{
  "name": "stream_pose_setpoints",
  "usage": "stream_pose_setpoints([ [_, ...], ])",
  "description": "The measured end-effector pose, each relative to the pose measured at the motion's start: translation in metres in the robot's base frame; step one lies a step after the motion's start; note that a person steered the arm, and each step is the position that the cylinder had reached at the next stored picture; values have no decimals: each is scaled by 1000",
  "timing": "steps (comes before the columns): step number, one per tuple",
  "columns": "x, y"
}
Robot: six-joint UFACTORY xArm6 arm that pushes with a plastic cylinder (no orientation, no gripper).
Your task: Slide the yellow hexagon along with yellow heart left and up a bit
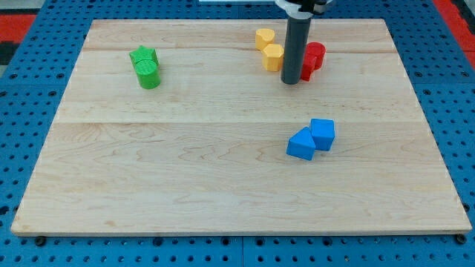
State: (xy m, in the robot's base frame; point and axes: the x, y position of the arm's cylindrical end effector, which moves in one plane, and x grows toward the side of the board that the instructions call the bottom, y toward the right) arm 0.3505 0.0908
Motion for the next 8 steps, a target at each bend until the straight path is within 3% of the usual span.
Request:
stream_pose_setpoints([
  [2,-4,20],
  [4,-9,-20],
  [8,-68,-20],
])
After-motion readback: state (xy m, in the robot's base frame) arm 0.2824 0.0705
